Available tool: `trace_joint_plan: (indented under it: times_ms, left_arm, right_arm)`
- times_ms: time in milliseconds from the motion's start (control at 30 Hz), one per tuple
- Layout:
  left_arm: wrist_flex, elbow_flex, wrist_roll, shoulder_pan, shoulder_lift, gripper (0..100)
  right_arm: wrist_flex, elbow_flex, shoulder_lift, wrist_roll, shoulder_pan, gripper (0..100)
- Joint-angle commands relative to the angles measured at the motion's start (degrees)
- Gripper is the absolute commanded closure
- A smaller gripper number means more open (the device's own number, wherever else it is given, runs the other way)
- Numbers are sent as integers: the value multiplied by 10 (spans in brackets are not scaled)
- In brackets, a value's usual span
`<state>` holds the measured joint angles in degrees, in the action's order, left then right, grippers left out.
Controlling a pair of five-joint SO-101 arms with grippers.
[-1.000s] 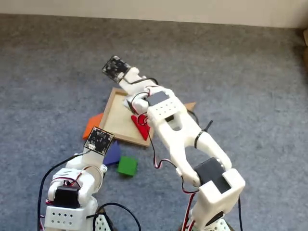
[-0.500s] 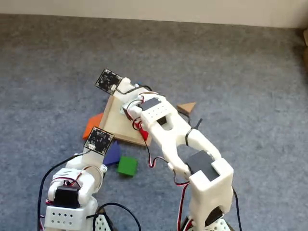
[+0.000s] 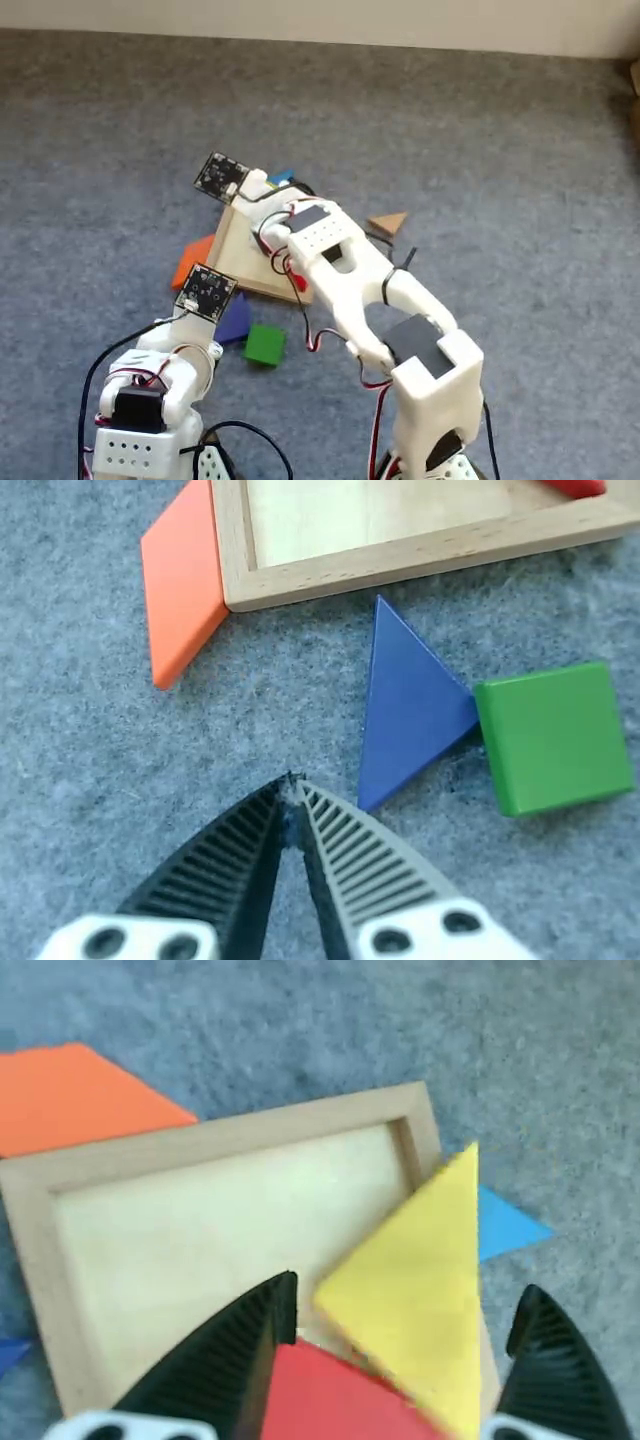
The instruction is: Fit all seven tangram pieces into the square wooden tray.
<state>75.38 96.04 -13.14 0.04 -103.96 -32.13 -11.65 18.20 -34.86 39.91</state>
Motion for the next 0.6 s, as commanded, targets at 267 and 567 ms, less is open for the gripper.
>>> trace_joint_plan:
  times_ms: [267, 567]
  left_arm:
    - [3, 11, 4, -2, -3, 993]
    - [3, 11, 4, -2, -3, 993]
  right_arm:
    - [-40, 4, -66, -3, -7, 688]
    - [-73, 10, -135, 136, -43, 968]
